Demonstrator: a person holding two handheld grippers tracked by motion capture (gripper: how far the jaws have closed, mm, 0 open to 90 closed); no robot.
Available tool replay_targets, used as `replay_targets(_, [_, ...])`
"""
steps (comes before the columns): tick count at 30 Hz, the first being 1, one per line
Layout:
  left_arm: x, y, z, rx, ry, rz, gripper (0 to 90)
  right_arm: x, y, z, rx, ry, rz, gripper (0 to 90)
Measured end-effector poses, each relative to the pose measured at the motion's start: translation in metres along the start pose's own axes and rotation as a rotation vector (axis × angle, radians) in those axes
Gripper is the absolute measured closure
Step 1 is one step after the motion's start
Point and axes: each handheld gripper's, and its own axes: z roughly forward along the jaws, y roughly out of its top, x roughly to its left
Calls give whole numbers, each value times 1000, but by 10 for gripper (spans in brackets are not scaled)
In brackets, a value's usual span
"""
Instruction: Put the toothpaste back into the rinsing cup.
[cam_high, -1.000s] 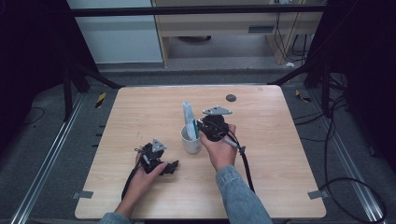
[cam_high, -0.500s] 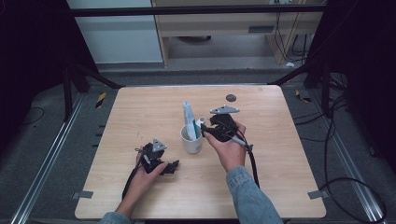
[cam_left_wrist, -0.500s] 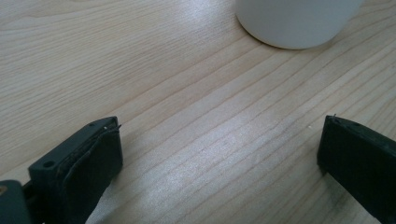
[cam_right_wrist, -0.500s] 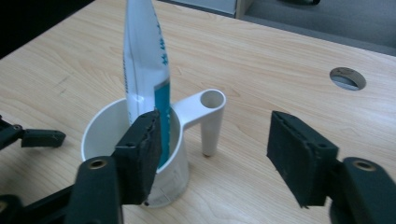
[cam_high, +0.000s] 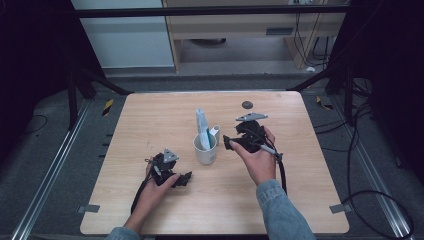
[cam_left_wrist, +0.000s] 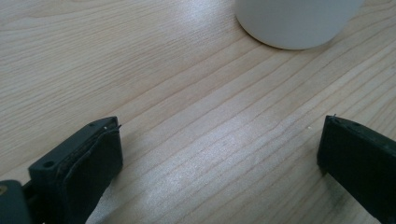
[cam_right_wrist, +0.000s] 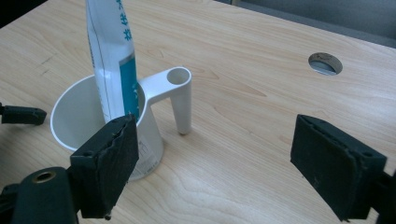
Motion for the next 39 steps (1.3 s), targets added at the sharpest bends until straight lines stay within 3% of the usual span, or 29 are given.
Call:
replay_targets(11, [0,0,0,2,0,4,0,-23,-14,-14,14,-40,5,61])
replay_targets(18, [0,0,0,2,0,4,0,-36,-26,-18,59,-77,-32,105])
replay_targets(28, [-1,0,0,1,0,3,0,-55,-64,-15,78,-102,-45,99])
replay_targets(39, [-1,0,0,1,0,2,0,-69,-101,-6,114,-97,-5,98])
